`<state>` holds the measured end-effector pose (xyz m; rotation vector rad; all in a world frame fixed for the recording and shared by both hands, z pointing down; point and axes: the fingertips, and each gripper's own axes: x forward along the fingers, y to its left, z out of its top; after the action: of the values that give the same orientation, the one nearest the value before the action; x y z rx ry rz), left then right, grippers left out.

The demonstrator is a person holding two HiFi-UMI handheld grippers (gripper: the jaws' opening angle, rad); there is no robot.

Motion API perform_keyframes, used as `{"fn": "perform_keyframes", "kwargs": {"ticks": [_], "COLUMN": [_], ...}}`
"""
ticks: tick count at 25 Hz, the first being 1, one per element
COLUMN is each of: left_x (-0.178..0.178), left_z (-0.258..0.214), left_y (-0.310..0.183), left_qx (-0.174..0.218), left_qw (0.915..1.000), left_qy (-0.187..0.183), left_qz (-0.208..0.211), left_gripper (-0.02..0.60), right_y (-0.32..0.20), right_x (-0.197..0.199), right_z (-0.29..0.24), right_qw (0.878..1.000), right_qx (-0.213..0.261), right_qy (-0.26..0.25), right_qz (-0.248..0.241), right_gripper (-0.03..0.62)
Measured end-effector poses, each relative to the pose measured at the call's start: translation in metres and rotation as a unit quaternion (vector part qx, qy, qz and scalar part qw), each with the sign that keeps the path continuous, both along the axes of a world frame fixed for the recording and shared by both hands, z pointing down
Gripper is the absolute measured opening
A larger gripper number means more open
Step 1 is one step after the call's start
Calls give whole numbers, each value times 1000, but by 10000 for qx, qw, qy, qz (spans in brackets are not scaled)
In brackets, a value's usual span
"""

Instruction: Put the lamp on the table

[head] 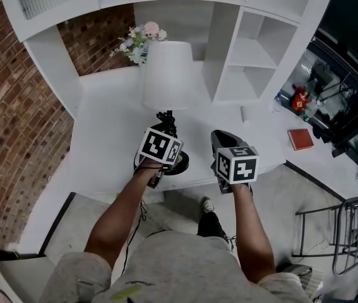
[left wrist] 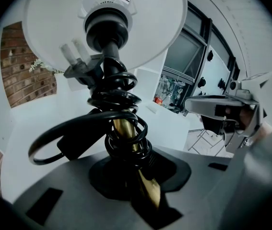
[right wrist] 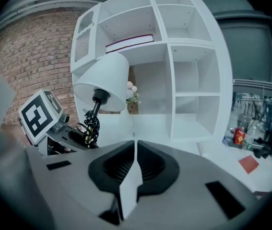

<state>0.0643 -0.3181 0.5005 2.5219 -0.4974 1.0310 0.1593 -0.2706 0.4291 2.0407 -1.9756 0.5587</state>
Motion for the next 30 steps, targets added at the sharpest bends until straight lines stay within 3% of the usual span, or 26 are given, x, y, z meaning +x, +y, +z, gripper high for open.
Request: {"fn": "perform_keyframes", "kwargs": {"ticks": [21, 30], "left_x": [84, 103], "left_z": [14, 22], "left_y": [-56, -77], "left_qx": [32, 178], "left_qw": [9988, 9974], "left_qy": [36, 35], "left_qz": [-489, -696], "left_gripper": [103, 103], "right_y": [-60, -77], "right_x": [79, 97], "right_z": [-2, 6], "right_qw": [9984, 9971], "right_qx": [-67, -117], "right_qy": [41, 21], "right_qz": [-561, -747], "right_gripper": [5, 5]}}
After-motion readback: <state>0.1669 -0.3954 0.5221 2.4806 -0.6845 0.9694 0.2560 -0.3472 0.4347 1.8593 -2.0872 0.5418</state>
